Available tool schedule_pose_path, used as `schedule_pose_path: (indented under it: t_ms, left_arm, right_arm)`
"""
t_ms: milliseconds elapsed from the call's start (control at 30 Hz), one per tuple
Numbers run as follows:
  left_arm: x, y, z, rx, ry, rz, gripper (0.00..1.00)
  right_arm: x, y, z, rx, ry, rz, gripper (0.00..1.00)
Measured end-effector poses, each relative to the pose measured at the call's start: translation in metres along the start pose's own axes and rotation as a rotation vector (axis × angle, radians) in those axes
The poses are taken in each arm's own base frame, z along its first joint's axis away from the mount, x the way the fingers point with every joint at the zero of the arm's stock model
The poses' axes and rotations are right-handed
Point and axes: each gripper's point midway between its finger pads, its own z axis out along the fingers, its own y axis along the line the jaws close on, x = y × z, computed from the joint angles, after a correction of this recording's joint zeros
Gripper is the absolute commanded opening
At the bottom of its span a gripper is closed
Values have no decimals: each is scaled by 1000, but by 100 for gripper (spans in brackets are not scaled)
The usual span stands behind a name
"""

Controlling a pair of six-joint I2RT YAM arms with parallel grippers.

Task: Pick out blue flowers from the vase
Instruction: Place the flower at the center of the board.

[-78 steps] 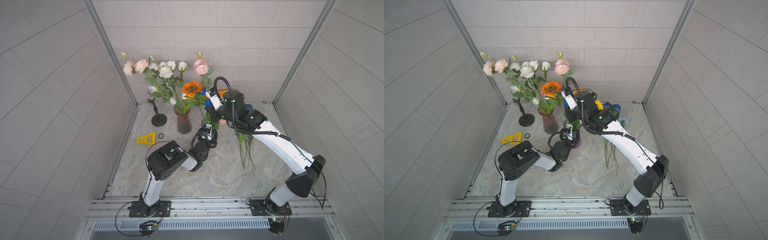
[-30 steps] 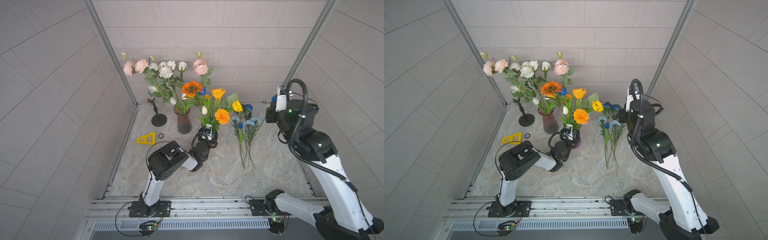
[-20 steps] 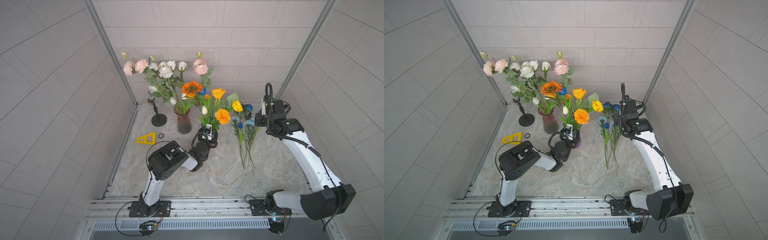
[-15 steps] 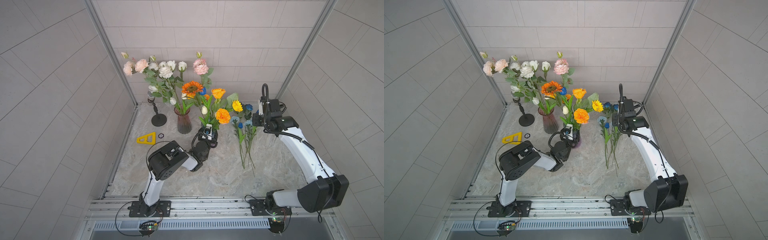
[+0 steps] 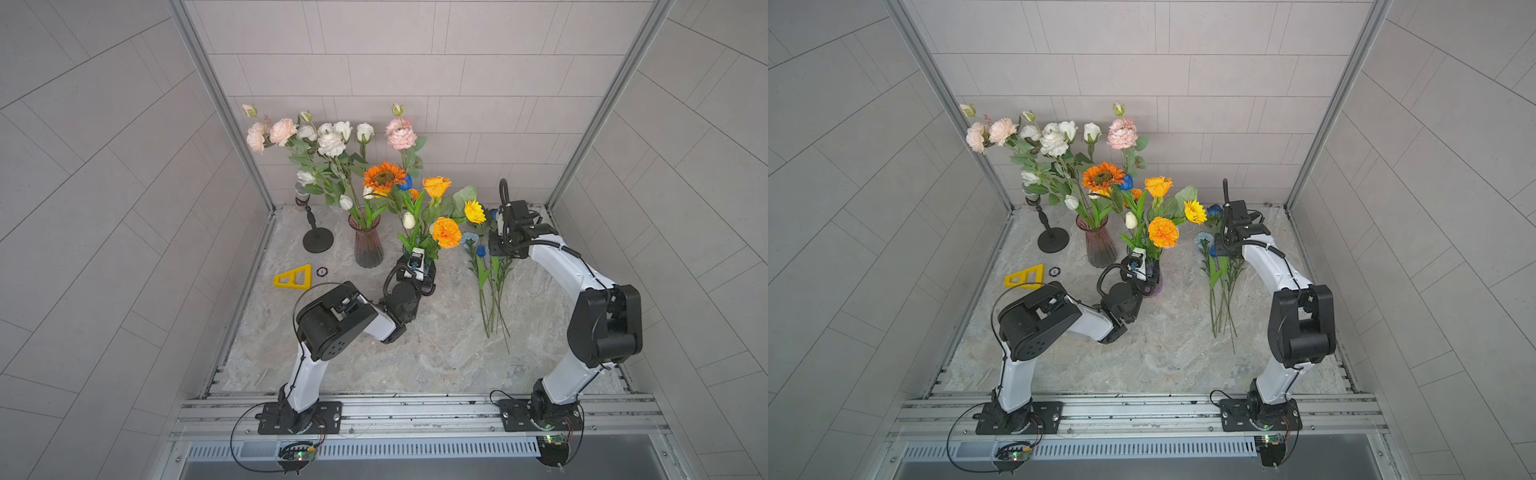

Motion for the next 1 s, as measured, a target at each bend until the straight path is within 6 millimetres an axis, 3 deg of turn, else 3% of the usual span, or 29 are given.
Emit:
schedule_pose_path:
  t_ms: [267,433,633,833,1000]
  left_arm:
    - [0,0,0,-2,0,1,58]
    - [0,0,0,-2,0,1,61]
    - [0,-1,0,-2,0,1,65]
    - [0,-1,0,0,-2,5,75]
    - [12,-3,-1,5,31,55,80]
  right_arm:
    - [-7,3,27,-2,23,-18,15]
    - [-3,2,39,4,47,-27,37]
    - [-5,1,38,10,41,-33,49]
    - [-14,0,22,11,5,-33,51]
    - [-37,-2,-23,0,-109,-22,54]
